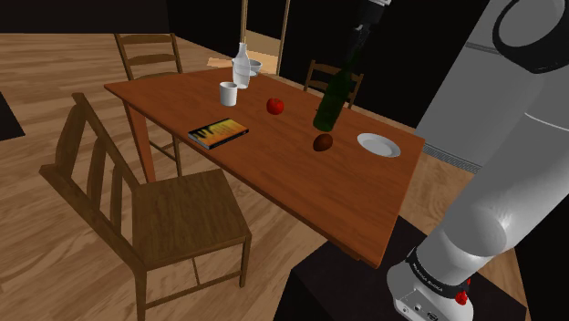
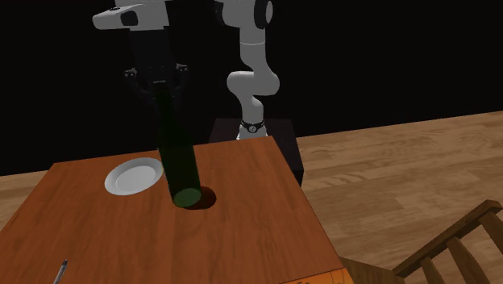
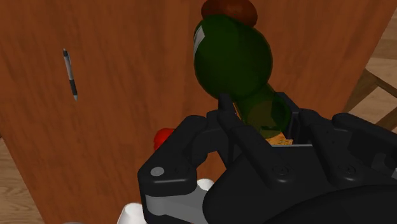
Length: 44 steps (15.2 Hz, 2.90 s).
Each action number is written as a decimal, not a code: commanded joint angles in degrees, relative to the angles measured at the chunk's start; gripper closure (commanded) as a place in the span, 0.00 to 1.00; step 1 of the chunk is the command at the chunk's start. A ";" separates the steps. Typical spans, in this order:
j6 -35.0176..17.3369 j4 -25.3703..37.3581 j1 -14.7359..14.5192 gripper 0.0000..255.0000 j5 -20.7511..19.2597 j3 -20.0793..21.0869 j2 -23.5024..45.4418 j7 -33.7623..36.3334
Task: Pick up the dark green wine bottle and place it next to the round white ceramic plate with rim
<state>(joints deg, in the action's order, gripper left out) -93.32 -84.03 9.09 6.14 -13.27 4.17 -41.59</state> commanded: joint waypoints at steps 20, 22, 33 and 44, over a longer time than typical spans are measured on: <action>5.08 4.37 16.01 1.00 4.27 -13.63 3.15 -28.97; 6.17 6.78 18.11 1.00 5.45 -14.87 5.14 -31.93; 17.57 32.89 36.66 1.00 16.28 -18.49 23.96 -46.60; 5.33 14.80 31.45 1.00 12.91 -19.00 18.09 -47.98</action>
<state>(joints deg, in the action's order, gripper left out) -87.19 -68.51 40.65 19.03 -32.28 22.22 -89.46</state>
